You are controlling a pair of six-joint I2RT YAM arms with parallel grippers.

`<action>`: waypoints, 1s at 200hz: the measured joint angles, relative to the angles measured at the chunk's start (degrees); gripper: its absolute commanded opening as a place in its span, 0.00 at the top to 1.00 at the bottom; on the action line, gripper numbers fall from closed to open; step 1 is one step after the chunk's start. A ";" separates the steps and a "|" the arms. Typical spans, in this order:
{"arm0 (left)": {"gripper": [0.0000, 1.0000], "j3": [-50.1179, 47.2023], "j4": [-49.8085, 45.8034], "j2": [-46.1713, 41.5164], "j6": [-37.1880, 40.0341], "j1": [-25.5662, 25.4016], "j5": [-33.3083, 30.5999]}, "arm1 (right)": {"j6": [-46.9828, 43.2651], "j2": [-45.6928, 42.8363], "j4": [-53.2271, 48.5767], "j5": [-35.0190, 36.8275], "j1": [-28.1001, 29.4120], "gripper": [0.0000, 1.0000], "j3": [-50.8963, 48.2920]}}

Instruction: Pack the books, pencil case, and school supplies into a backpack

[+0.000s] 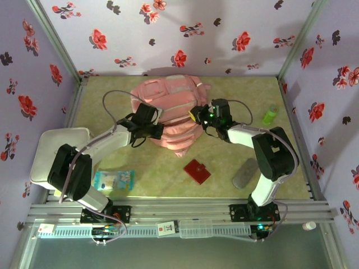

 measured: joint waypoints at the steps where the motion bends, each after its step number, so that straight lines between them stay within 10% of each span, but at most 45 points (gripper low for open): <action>1: 1.00 0.00 -0.04 0.00 0.09 0.11 0.00 | 0.00 0.00 0.00 -0.02 -0.07 0.90 -0.02; 40: 1.00 -0.09 -0.02 0.07 2.21 2.12 0.02 | 0.00 -0.28 0.15 -0.70 -1.42 0.87 -0.72; 74: 1.00 1.44 -0.92 0.15 4.04 1.92 0.79 | 0.50 -0.28 0.85 -0.68 -1.86 0.58 -0.79; 124: 1.00 5.88 -1.79 1.84 4.13 -2.21 1.38 | 4.17 -0.31 2.29 1.84 -2.08 0.47 -1.27; 200: 1.00 9.94 -3.61 6.27 4.13 -6.34 2.36 | 7.74 -1.36 1.99 4.22 2.08 0.75 -1.97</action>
